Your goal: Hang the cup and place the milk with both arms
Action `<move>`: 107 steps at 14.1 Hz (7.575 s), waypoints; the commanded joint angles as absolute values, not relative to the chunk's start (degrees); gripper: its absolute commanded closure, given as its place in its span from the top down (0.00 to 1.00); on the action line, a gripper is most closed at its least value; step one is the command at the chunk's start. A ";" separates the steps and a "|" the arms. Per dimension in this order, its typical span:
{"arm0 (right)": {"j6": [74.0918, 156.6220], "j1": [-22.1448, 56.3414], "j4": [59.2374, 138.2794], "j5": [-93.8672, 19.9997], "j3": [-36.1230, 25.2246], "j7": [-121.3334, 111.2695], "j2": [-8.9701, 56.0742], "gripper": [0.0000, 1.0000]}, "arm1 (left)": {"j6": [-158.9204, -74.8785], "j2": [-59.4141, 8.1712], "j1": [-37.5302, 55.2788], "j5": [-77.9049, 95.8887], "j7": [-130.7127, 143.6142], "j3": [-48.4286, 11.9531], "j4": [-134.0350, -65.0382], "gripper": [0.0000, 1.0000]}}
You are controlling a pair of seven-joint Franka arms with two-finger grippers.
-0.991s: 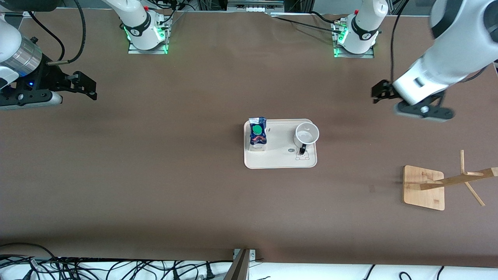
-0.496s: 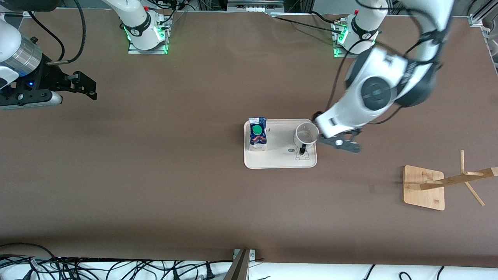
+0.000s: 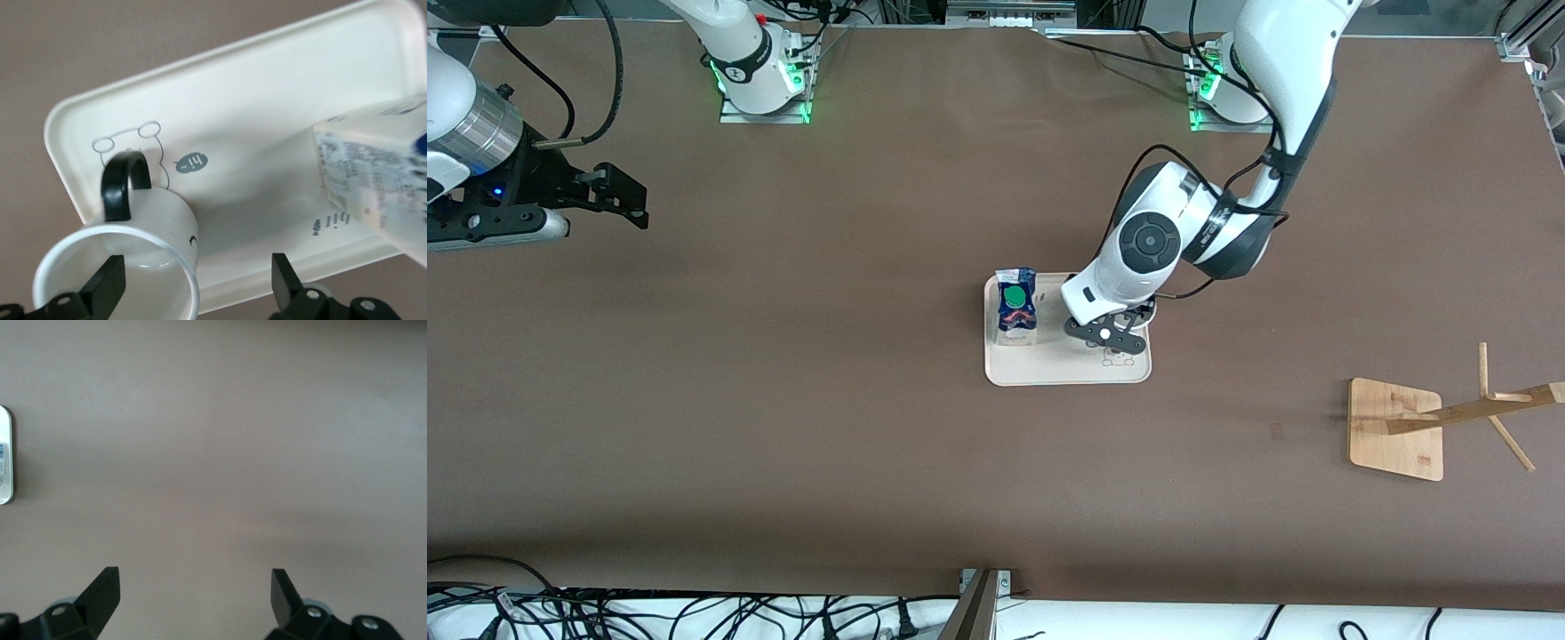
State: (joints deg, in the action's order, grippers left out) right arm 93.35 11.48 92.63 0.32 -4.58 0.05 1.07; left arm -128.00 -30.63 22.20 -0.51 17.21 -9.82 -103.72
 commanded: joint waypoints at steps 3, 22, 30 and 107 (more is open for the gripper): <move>92.90 11.43 91.67 0.35 -4.48 -0.35 1.41 1.00 | -132.63 -28.74 23.03 -4.46 19.07 -9.14 -109.78 0.25; 92.90 11.34 91.67 0.26 -4.48 -0.35 1.41 1.00 | -106.26 -22.32 0.64 -5.36 4.52 -8.35 -79.90 0.00; 92.90 11.51 91.67 0.26 -4.48 -0.18 1.49 1.00 | -105.21 -22.15 -10.01 -5.36 -6.68 -8.44 -79.63 0.00; 105.38 16.26 88.93 -9.67 -9.04 -9.14 24.35 0.44 | -100.20 0.26 3.60 0.26 -2.46 -0.09 -96.77 1.00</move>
